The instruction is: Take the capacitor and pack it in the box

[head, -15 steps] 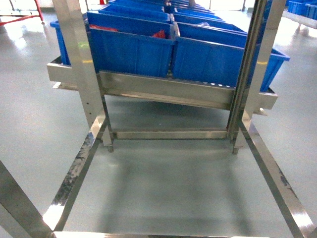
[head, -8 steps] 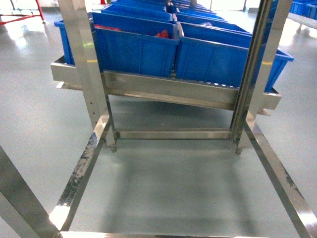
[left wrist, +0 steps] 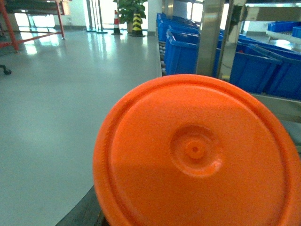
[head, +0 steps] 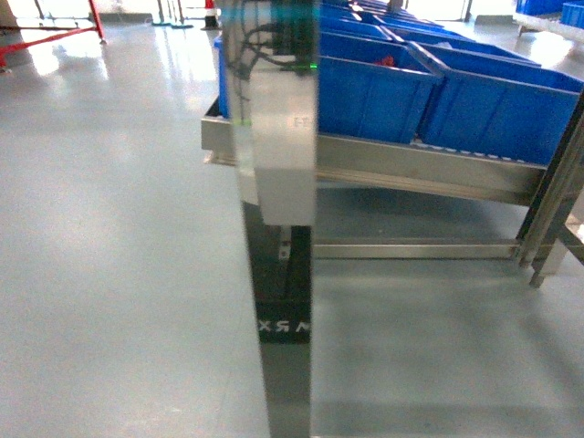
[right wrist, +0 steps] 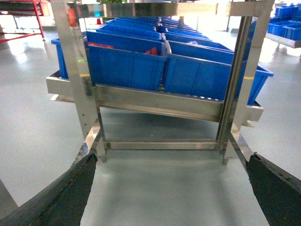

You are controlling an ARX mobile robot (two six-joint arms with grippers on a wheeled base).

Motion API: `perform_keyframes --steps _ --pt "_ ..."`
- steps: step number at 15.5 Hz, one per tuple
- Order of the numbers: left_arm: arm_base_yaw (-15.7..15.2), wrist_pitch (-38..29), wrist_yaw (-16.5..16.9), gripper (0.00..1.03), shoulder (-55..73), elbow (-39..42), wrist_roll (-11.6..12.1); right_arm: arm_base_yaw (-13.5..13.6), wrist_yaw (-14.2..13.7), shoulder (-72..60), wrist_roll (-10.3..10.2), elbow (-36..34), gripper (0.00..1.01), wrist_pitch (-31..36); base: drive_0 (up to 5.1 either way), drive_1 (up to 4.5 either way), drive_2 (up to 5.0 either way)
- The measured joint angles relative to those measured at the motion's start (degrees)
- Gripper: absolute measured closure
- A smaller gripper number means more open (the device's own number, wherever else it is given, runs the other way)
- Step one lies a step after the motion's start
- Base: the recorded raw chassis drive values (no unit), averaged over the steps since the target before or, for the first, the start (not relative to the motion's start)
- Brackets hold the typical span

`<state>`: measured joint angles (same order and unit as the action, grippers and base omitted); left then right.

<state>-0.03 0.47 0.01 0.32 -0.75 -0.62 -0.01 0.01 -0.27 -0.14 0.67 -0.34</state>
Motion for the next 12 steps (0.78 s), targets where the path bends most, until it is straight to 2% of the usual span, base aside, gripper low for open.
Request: perform_keyframes --steps 12 --pt "0.0 -0.3 0.0 0.58 0.0 0.0 0.0 0.0 0.0 0.0 0.0 0.0 0.03 0.2 -5.0 2.46 2.5"
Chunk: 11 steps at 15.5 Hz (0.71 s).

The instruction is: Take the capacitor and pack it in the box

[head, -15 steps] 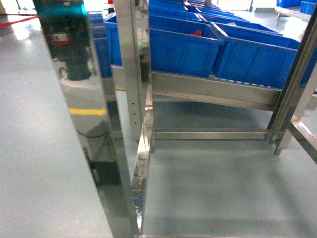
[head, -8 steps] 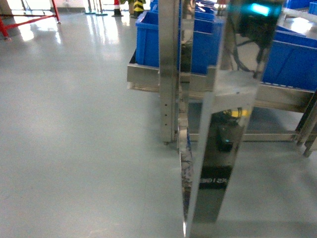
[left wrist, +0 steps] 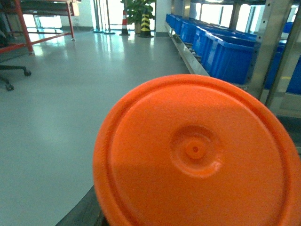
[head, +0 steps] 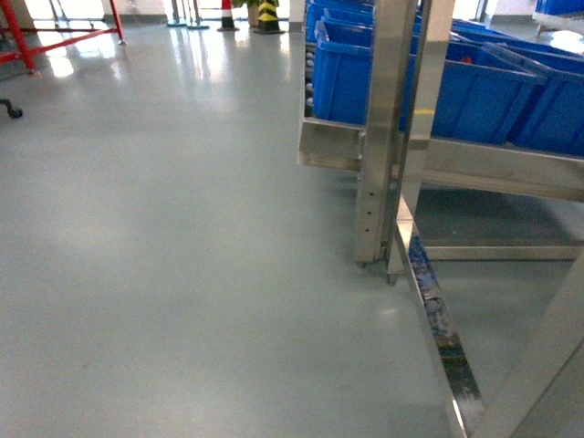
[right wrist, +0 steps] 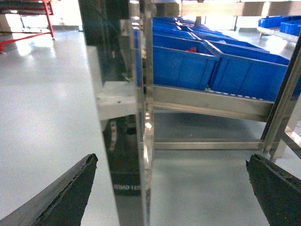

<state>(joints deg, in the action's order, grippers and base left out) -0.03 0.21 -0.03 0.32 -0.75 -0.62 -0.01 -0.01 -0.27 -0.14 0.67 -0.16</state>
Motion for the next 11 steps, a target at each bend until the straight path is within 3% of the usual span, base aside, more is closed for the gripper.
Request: perform_keyframes --steps 11 --pt "0.0 0.2 0.0 0.58 0.0 0.0 0.0 0.0 0.0 0.0 0.0 0.0 0.03 -0.2 -5.1 2.39 2.4"
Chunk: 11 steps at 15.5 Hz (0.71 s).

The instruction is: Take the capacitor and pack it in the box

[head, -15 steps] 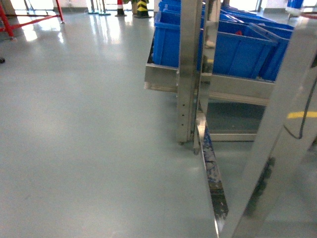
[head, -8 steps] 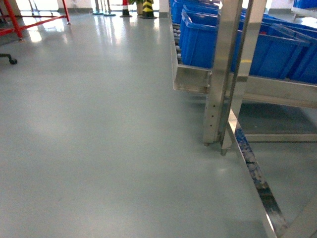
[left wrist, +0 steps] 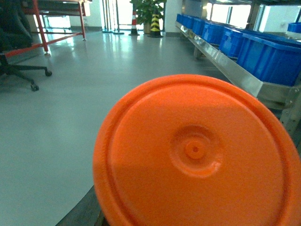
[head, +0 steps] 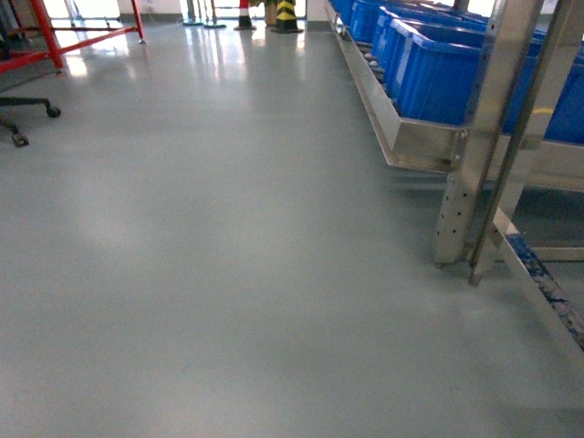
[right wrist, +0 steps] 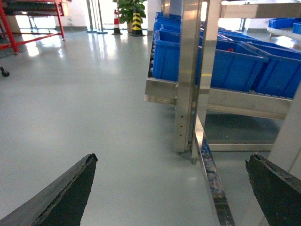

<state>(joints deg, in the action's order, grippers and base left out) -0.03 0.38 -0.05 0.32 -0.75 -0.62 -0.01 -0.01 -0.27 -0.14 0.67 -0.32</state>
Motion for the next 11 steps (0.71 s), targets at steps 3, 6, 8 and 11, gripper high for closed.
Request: perform_keyframes --steps 3,6,8,11 --pt "0.0 -0.2 0.0 0.58 0.0 0.0 0.0 0.0 0.0 0.0 0.0 0.0 0.03 0.0 -5.0 2.41 2.4" --pt "0.0 0.0 0.0 0.58 0.0 0.0 0.0 0.0 0.0 0.0 0.0 0.0 0.03 0.1 -5.0 2.41 2.4" --pt "0.0 0.0 0.0 0.58 0.0 0.0 0.0 0.0 0.0 0.0 0.0 0.0 0.03 0.0 -5.1 2.4 2.4" --pt "0.0 -0.2 0.0 0.58 0.0 0.0 0.0 0.0 0.0 0.0 0.0 0.0 0.03 0.1 -5.0 2.42 2.4"
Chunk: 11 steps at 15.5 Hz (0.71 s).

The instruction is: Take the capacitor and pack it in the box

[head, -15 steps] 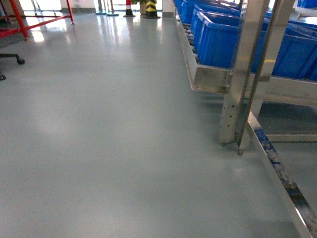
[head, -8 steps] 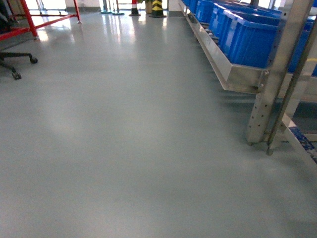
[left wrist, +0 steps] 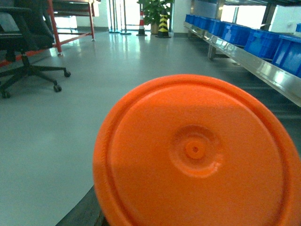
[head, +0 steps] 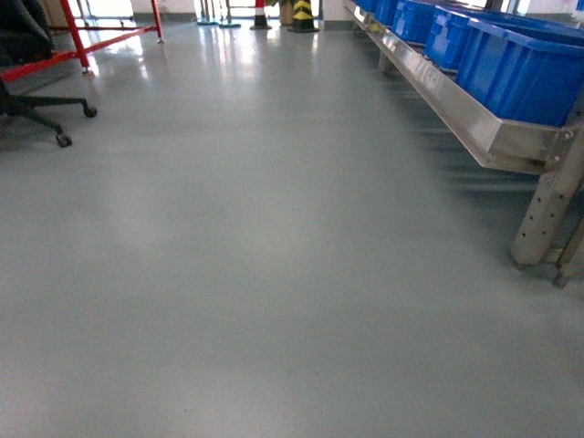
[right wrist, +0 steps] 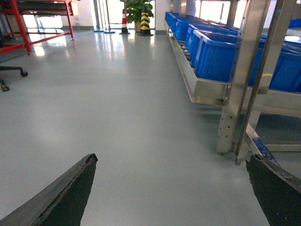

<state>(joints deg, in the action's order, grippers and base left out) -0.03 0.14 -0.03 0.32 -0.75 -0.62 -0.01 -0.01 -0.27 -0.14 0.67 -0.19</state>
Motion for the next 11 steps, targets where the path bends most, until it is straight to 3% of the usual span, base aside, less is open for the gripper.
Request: perform_keyframes --steps 11 --pt "0.0 0.1 0.0 0.58 0.0 0.0 0.0 0.0 0.0 0.0 0.0 0.0 0.03 0.0 -5.0 2.48 2.5"
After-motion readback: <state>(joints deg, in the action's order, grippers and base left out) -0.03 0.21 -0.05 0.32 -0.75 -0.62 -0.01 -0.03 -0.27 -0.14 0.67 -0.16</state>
